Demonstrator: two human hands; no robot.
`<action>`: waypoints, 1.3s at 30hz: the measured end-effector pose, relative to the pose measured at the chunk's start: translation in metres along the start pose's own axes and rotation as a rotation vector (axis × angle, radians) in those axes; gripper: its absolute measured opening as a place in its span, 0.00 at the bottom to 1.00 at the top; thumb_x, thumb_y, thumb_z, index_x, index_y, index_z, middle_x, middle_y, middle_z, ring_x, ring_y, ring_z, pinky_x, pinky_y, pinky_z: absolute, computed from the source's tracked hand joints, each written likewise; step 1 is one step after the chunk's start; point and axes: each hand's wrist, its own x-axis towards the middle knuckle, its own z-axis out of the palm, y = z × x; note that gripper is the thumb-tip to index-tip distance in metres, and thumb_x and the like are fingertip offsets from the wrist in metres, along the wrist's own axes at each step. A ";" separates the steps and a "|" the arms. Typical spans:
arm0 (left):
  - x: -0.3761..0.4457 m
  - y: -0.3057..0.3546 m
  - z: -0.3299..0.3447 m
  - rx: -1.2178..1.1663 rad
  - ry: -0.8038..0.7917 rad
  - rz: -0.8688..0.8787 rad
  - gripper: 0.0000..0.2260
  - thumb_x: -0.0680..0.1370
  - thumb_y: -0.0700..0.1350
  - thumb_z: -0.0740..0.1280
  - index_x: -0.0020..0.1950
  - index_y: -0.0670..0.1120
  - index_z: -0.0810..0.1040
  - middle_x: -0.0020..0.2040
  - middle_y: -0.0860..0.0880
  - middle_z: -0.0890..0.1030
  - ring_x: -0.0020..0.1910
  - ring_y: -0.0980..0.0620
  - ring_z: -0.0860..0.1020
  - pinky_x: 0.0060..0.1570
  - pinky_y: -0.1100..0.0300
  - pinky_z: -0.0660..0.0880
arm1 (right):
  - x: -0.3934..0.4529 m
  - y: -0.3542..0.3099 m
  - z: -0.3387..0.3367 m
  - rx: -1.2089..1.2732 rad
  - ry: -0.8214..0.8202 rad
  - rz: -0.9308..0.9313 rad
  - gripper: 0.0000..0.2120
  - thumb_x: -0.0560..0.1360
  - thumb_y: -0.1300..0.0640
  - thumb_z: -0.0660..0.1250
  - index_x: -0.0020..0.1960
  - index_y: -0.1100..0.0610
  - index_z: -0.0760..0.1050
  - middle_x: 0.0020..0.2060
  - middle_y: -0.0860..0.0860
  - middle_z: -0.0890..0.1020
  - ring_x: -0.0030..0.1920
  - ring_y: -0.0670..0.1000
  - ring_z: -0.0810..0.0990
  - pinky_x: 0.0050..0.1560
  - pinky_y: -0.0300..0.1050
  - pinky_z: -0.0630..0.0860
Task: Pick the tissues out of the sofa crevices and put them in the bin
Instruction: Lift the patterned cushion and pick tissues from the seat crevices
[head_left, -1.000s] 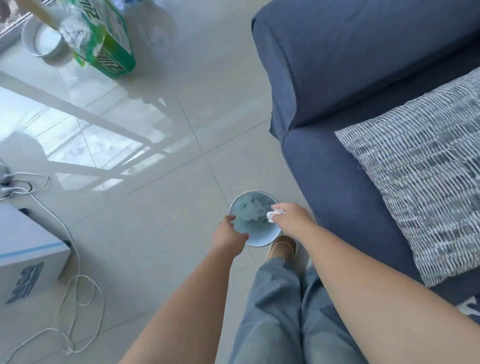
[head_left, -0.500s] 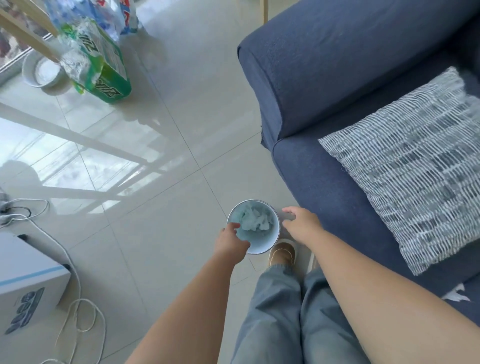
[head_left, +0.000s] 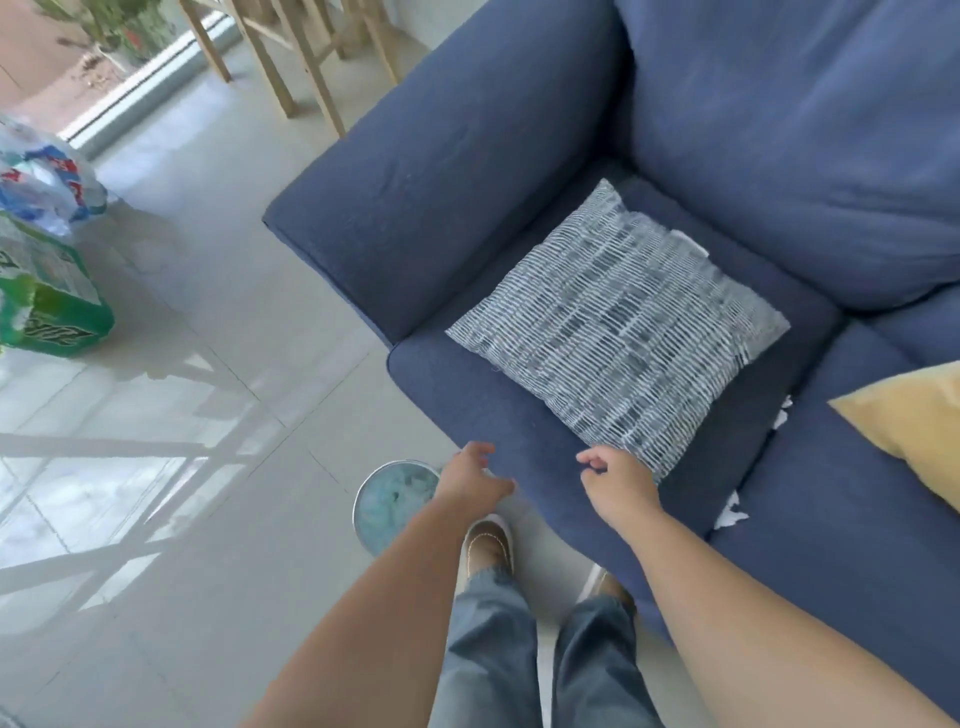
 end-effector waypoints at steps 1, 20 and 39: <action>-0.001 0.012 0.010 0.027 -0.017 0.033 0.28 0.71 0.44 0.75 0.69 0.47 0.70 0.65 0.46 0.74 0.62 0.49 0.76 0.61 0.57 0.72 | 0.000 0.010 -0.011 0.029 0.020 0.008 0.13 0.78 0.60 0.61 0.60 0.52 0.77 0.59 0.50 0.79 0.56 0.50 0.77 0.48 0.42 0.72; -0.019 0.146 0.241 0.244 -0.271 0.199 0.24 0.71 0.48 0.75 0.65 0.52 0.74 0.58 0.52 0.76 0.53 0.52 0.77 0.49 0.56 0.77 | 0.053 0.187 -0.186 0.148 0.213 0.090 0.15 0.76 0.61 0.61 0.59 0.52 0.78 0.58 0.52 0.78 0.58 0.52 0.77 0.48 0.41 0.71; 0.035 0.150 0.355 1.569 -0.125 0.791 0.52 0.73 0.43 0.69 0.74 0.50 0.25 0.75 0.44 0.60 0.77 0.40 0.45 0.74 0.44 0.43 | 0.172 0.251 -0.200 -0.081 0.140 -0.042 0.34 0.73 0.58 0.69 0.76 0.53 0.59 0.78 0.49 0.55 0.74 0.56 0.61 0.69 0.52 0.65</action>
